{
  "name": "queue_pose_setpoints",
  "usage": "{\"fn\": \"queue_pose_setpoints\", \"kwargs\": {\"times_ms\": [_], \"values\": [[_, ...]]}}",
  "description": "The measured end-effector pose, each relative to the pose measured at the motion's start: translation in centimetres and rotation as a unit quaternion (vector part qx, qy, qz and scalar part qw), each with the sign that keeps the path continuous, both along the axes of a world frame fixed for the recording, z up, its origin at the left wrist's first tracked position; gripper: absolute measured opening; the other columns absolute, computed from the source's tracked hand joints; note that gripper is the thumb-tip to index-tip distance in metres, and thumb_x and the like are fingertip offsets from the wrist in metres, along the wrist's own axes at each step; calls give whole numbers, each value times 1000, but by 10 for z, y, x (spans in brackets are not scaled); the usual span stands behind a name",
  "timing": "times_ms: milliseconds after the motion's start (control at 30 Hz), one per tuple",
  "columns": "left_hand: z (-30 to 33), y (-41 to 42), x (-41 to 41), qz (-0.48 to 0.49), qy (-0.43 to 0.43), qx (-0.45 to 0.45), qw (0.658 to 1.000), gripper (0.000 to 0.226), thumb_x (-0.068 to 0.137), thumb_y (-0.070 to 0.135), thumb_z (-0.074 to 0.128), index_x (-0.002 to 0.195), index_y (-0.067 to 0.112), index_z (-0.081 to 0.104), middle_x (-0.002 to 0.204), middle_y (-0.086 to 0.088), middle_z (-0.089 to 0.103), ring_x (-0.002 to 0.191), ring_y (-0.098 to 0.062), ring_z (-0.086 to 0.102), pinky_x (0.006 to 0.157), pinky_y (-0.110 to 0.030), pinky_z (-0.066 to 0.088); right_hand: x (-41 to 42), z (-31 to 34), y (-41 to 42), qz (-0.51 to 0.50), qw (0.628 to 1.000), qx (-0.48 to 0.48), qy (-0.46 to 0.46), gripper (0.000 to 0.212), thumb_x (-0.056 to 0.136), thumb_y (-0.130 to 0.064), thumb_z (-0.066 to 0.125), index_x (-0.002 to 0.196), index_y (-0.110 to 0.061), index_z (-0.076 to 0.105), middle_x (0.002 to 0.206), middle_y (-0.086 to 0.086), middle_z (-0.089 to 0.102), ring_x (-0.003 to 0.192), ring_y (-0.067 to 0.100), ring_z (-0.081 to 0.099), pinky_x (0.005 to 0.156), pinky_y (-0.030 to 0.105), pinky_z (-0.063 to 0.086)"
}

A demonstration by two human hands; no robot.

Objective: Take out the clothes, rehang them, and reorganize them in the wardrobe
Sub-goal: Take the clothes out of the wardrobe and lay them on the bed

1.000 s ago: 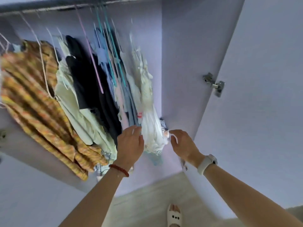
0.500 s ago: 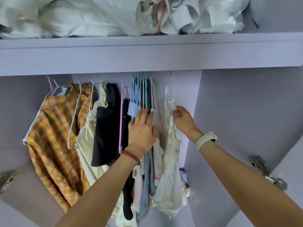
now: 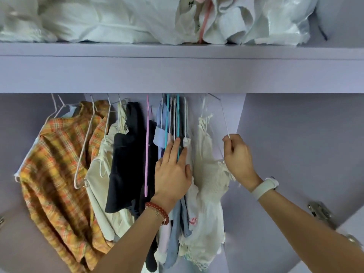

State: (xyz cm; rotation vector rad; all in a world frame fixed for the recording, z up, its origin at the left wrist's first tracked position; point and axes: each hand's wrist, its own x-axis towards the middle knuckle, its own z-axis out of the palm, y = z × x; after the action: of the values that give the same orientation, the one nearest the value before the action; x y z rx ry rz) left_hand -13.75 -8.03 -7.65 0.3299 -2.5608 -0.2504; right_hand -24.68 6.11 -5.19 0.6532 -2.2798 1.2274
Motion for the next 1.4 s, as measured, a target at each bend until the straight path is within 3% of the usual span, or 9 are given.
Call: {"fn": "queue_pose_setpoints", "kwargs": {"times_ms": [233, 400, 600, 700, 867, 967, 1067, 1167, 1400], "values": [[10, 17, 1, -23, 51, -107, 993, 41, 74, 12, 67, 115, 6, 63, 132, -21, 51, 128, -40, 40, 100, -70, 19, 57, -62, 76, -42, 994, 64, -73, 33, 94, -25, 46, 62, -18, 39, 45, -2, 40, 42, 15, 41, 50, 33, 36], [-5, 51, 15, -202, 97, -104, 969, 44, 78, 7, 66, 120, 0, 57, 128, -21, 54, 124, -38, 47, 102, -61, 30, 136, -82, 157, -157, 970, 162, -86, 42, 91, -22, 52, 53, -20, 37, 43, 10, 52, 44, 31, 54, 49, 37, 47], [-50, 121, 33, -359, -109, -44, 926, 57, 98, 37, 30, 148, 19, 8, 156, -3, 0, 143, -27, -4, 113, -50, 3, 259, -88, 235, -206, 951, 228, -37, 44, 92, -39, 43, 65, -10, 60, 39, 4, 45, 37, 26, 47, 39, 25, 41], [-68, 158, 47, -442, -125, -28, 888, 52, 98, 37, 27, 147, 26, 11, 156, 4, 2, 143, -22, -8, 112, -52, -3, 312, -79, 269, -234, 934, 268, 0, 60, 96, -44, 22, 72, -9, 65, 38, 3, 44, 35, 26, 46, 35, 21, 37], [-68, 247, 81, -575, -106, 14, 811, 46, 98, 27, 39, 142, 18, 32, 149, -3, 31, 142, -24, 15, 112, -50, 9, 403, -68, 328, -330, 885, 328, -3, 41, 95, -33, 32, 85, -9, 64, 41, 2, 50, 35, 25, 47, 35, 24, 37], [-64, 298, 112, -643, -87, 20, 760, 24, 95, 18, 47, 115, 7, 58, 114, -9, 61, 114, -30, 53, 97, -47, 37, 456, -66, 367, -390, 850, 353, -20, 41, 96, -33, 30, 88, -10, 63, 43, 2, 51, 34, 25, 47, 33, 25, 37], [-61, 340, 156, -705, -116, -12, 700, 20, 98, 24, 40, 94, 12, 56, 88, 3, 55, 70, -22, 57, 63, -28, 37, 507, -68, 406, -497, 799, 338, -10, 51, 98, -34, 27, 80, -7, 67, 44, 0, 54, 32, 22, 47, 33, 20, 34], [-61, 390, 211, -749, -133, -6, 649, 20, 98, 29, 36, 88, 18, 48, 80, 11, 46, 61, -18, 50, 55, -24, 30, 554, -70, 448, -608, 738, 293, -7, 35, 90, -26, 39, 81, -6, 67, 55, 2, 63, 39, 23, 55, 42, 18, 36], [-32, 540, 310, -702, -104, 126, 693, 24, 97, 25, 40, 79, 19, 55, 74, 9, 55, 60, -10, 49, 52, -17, 36, 640, -43, 556, -711, 658, 245, -28, 29, 91, -22, 45, 84, 1, 62, 70, 15, 67, 59, 30, 63, 55, 29, 44]]}}
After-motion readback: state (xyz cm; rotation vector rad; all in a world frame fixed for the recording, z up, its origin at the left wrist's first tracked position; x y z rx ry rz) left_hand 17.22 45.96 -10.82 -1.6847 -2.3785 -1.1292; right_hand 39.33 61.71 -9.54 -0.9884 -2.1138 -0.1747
